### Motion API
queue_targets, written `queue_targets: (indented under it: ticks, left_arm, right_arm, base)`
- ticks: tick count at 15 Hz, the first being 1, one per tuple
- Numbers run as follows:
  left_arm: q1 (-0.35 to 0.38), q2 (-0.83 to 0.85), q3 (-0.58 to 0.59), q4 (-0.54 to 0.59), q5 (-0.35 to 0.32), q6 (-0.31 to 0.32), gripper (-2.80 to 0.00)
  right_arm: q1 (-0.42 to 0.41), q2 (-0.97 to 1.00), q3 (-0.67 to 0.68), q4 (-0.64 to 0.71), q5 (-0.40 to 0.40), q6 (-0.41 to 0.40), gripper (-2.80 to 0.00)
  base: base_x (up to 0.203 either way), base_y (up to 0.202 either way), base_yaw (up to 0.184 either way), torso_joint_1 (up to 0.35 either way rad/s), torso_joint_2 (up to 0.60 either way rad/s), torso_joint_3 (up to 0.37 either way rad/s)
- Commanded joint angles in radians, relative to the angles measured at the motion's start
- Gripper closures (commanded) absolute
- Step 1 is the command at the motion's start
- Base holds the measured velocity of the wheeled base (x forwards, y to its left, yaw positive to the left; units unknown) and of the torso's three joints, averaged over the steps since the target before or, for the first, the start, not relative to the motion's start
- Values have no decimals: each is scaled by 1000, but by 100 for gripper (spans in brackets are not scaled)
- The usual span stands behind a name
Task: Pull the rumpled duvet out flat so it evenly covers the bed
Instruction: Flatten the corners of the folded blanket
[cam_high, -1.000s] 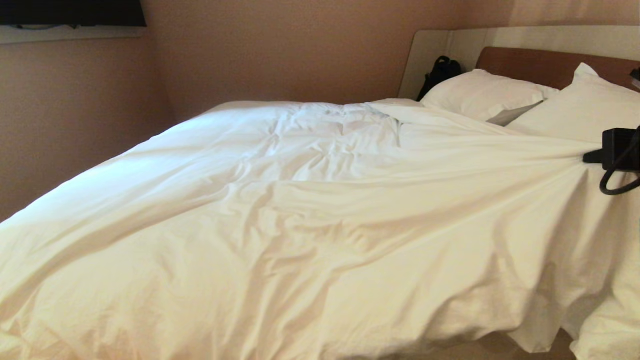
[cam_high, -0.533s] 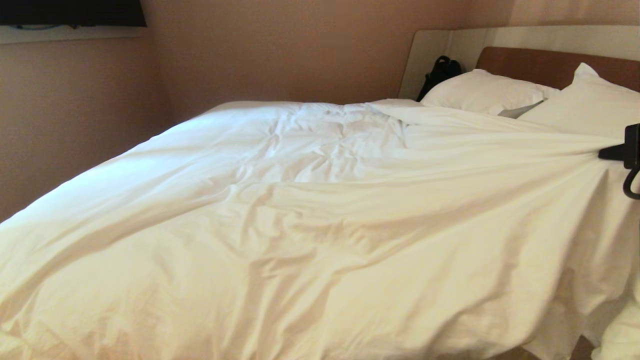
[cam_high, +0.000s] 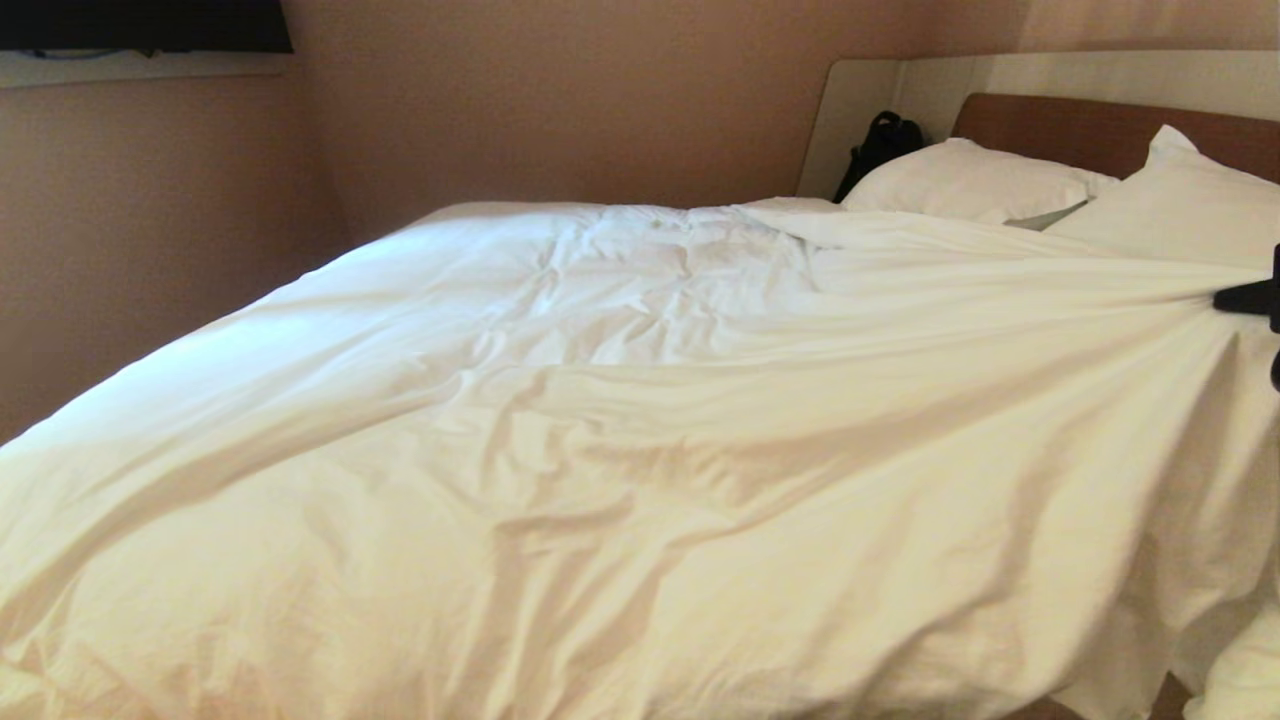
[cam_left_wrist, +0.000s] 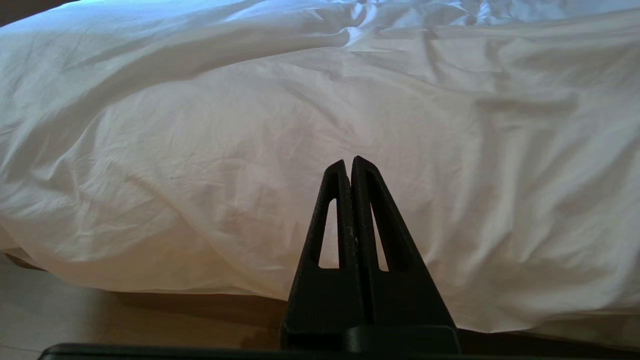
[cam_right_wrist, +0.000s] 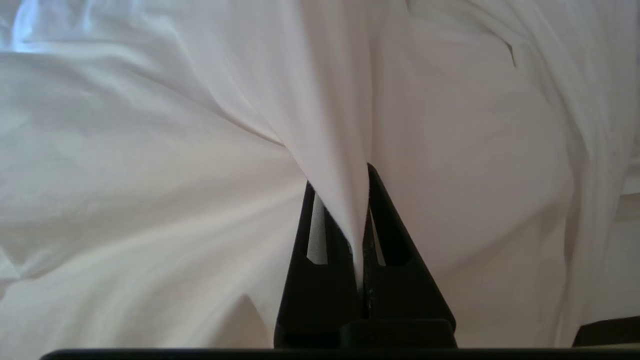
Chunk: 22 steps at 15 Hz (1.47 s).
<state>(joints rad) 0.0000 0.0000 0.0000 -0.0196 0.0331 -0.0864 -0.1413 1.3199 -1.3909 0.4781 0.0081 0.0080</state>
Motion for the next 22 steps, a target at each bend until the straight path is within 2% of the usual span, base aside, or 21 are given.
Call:
queue_targets:
  ticks: [1,8,9,15,22]
  left_arm:
    - [0,0,0,0,1,-1,0]
    - [0,0,0,0,1,-1,0]
    - [0,0,0,0,1,-1,0]
    - [0,0,0,0,1,-1,0]
    - [0,0,0,0,1,-1,0]
  right_arm:
    - [0,-21,3,4,-2,-2,0]
    - [0,34,24,-1,-8,-17,0]
    - [0,40,23,-1,-8,-17,-280]
    - [2,39,26,0,-3,-19,-280]
    - [-1,179,21,-4,-9,5,-280]
  base:
    - [0,0,0,0,0,0]
    - [0,0,0,0,0,0]
    - [0,0,0,0,0,0]
    - [0,0,0,0,0,0]
    - [0,0,0,0,0,0]
